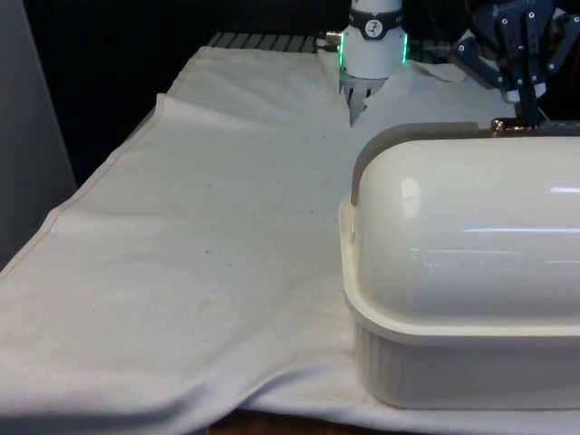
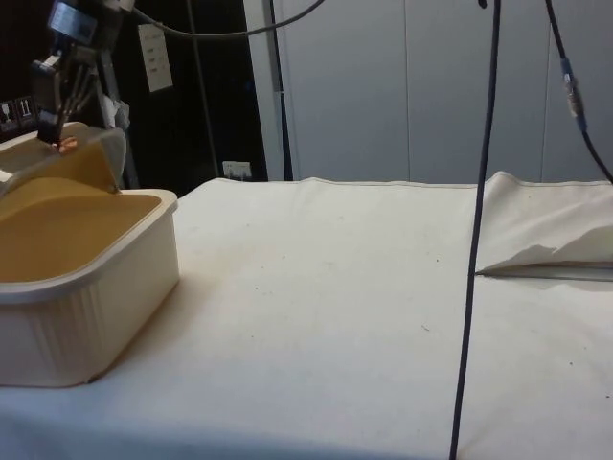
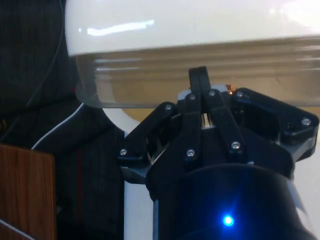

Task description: Open the lid, then close it.

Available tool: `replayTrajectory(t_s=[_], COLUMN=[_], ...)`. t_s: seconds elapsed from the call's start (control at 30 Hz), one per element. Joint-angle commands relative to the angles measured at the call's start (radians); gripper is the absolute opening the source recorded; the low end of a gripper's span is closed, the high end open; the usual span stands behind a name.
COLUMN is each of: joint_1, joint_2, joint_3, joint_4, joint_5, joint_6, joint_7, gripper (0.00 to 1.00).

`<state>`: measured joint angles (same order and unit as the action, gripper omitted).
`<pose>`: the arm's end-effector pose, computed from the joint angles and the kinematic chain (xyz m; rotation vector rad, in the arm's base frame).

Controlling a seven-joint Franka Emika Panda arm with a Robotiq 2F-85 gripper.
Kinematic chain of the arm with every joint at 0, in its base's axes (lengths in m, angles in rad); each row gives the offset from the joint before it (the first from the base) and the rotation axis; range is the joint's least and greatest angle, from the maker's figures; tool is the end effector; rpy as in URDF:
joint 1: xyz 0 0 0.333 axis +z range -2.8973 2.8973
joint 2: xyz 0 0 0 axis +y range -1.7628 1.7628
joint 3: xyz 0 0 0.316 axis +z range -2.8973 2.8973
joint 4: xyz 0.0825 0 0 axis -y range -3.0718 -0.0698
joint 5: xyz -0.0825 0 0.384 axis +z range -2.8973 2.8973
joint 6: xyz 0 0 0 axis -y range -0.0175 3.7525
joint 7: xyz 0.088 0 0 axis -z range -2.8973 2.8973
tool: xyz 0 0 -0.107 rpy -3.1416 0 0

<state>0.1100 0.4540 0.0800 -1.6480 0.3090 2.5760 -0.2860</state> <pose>0.7019 0.1214 0.4024 -2.8064 -0.3348 -0.6944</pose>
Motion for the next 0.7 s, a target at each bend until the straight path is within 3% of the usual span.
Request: replayTrajectory(t_s=[0.0,0.27,0.67], joint_1=[0.000,0.002,0.010], joint_2=[-0.006,-0.065,-0.090], joint_3=[0.000,0.005,0.022], joint_4=[-0.008,-0.116,-0.211], joint_5=[0.000,0.006,0.007], joint_6=[-0.004,-0.009,0.005], joint_7=[0.000,0.006,0.018], gripper=[0.00,0.00,0.00])
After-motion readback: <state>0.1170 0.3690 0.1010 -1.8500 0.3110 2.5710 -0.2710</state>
